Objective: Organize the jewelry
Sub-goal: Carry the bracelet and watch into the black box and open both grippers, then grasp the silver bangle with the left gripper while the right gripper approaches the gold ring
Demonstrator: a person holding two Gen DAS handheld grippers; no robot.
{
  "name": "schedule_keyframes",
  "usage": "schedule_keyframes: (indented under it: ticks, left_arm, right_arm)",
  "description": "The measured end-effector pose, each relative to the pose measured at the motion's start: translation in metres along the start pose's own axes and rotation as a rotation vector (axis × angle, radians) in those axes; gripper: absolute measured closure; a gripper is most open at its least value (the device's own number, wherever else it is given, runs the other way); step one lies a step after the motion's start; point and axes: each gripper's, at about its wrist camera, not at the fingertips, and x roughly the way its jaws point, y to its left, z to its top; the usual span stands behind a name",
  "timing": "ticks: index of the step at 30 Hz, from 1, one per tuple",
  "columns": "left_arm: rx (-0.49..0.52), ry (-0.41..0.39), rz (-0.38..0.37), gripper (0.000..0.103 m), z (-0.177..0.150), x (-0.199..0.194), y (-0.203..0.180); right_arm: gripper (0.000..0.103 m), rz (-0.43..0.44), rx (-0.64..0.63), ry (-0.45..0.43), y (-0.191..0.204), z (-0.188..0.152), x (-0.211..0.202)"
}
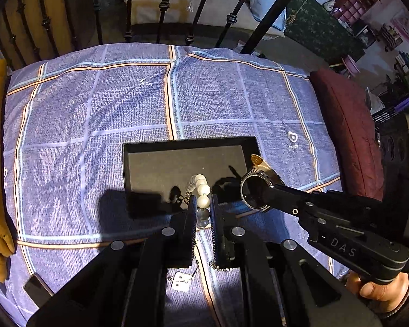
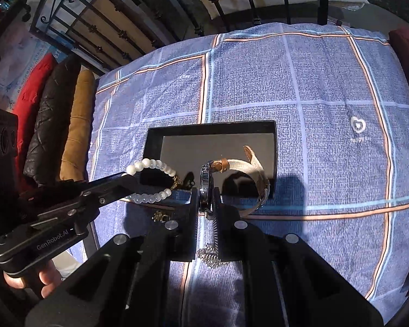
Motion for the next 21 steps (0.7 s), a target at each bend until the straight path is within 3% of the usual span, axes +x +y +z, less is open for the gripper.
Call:
schedule_keyframes:
  ticks: [6,7,9,10,11,15,16,18,19,21]
  left_arm:
    - [0.015,0.048,0.075,0.093,0.024,0.043,0.009]
    - [0.019,0.064,0.092,0.089,0.026,0.05,0.012]
    - [0.026,0.091,0.143,0.068,0.026,0.061,0.017]
    - [0.02,0.099,0.166,0.049,0.026,0.064,0.021]
    - [0.009,0.093,0.179,0.041,0.025,0.063,0.025]
    - [-0.045,0.059,0.18,0.026,0.02,0.041,0.04]
    - [-0.051,0.04,0.178,0.021,0.017,0.031,0.042]
    - [-0.07,0.007,0.17,0.012,0.007,0.012,0.049]
    - [-0.079,-0.001,0.163,0.01,0.001,0.005,0.054]
    - [-0.106,-0.014,0.114,0.01,-0.014,-0.006,0.063]
  right_arm:
    - [0.093,-0.056,-0.006,0.038,-0.01,0.022,0.037]
    - [0.093,-0.067,-0.015,0.043,-0.009,0.025,0.041]
    - [0.092,-0.091,-0.028,0.055,-0.008,0.027,0.047]
    - [0.092,-0.099,-0.032,0.06,-0.007,0.029,0.049]
    - [0.092,-0.104,-0.035,0.053,-0.008,0.028,0.047]
    - [0.092,-0.115,-0.039,-0.006,-0.007,0.027,0.023]
    - [0.086,-0.113,-0.031,-0.019,-0.008,0.026,0.016]
    - [0.048,-0.125,0.002,-0.054,-0.015,0.019,-0.002]
    - [0.02,-0.14,0.022,-0.08,-0.019,0.013,-0.01]
    - [0.017,-0.148,0.064,-0.12,-0.028,-0.002,-0.027]
